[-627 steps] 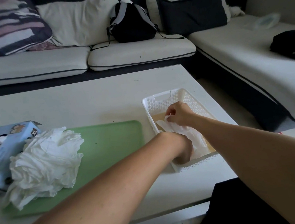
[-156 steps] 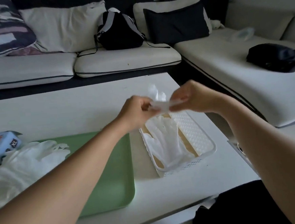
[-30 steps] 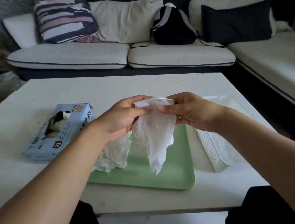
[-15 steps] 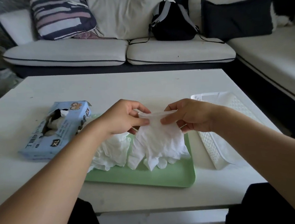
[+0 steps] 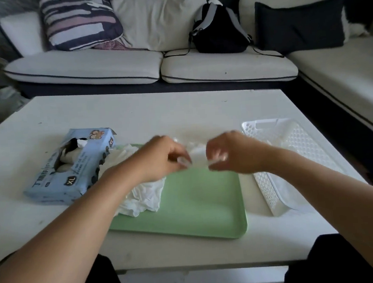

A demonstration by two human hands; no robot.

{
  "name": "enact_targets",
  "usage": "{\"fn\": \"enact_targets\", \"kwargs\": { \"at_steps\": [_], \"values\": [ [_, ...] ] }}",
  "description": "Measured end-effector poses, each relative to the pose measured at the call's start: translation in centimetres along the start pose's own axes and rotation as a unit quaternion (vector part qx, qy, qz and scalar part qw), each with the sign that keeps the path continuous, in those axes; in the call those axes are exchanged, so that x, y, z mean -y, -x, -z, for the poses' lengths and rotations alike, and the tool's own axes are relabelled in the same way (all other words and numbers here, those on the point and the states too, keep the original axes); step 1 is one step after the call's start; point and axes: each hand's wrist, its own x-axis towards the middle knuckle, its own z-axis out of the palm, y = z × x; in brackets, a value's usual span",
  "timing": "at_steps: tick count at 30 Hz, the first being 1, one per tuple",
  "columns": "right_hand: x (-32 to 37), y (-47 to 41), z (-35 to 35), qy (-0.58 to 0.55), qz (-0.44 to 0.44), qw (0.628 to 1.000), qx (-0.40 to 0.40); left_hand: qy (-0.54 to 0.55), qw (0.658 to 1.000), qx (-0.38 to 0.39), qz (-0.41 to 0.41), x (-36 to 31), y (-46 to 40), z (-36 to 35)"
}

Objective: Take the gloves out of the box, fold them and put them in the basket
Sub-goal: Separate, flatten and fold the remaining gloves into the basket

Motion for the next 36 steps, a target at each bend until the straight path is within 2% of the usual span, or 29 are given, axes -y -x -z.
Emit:
{"fn": "enact_targets", "kwargs": {
  "at_steps": [2,5,7,10,13,15,17,19,23,25,30,36],
  "values": [
    [-0.1,0.7,-1.9,0.027,-0.008,0.989,0.147,-0.056,0.986,0.153,0.044,0.7,0.6,-1.6],
    [0.6,1.6,-3.5,0.061,-0.033,0.937,0.342,-0.102,0.951,0.285,0.062,0.2,1.2,-3.8],
    [0.8,1.7,-3.2,0.051,-0.044,0.924,0.376,-0.115,0.938,0.321,0.065,-0.4,1.2,-4.3],
    [0.1,1.2,-2.7,0.028,-0.05,0.951,0.302,-0.106,0.948,0.292,0.065,-0.5,1.0,-4.3],
    [-0.5,0.5,-3.3,0.022,-0.059,0.982,0.181,-0.163,0.97,0.174,0.044,-0.1,0.8,-4.3],
    [-0.8,0.0,-4.5,0.079,-0.087,0.981,0.152,-0.21,0.967,0.138,0.038,0.3,0.7,-5.0],
    [-1.4,-0.7,-6.2,0.138,-0.106,0.974,0.144,-0.249,0.954,0.163,0.032,0.3,0.7,-5.9],
    [-2.4,-1.8,-7.6,0.141,-0.128,0.976,0.106,-0.313,0.93,0.191,0.019,-0.1,0.8,-6.9],
    [-4.5,-4.4,-7.8,0.048,-0.199,0.979,-0.013,-0.33,0.921,0.203,0.034,-0.7,1.2,-7.2],
    [-5.2,-5.3,-8.0,0.005,-0.23,0.972,-0.04,-0.329,0.921,0.204,0.034,-0.8,1.2,-7.2],
    [-5.3,-6.5,-8.4,-0.077,-0.279,0.955,-0.061,-0.323,0.919,0.222,0.041,-0.8,1.2,-7.3],
    [-4.6,-7.1,-7.3,-0.092,-0.264,0.958,-0.056,-0.319,0.919,0.23,0.042,-0.4,0.9,-7.3]
  ]
}}
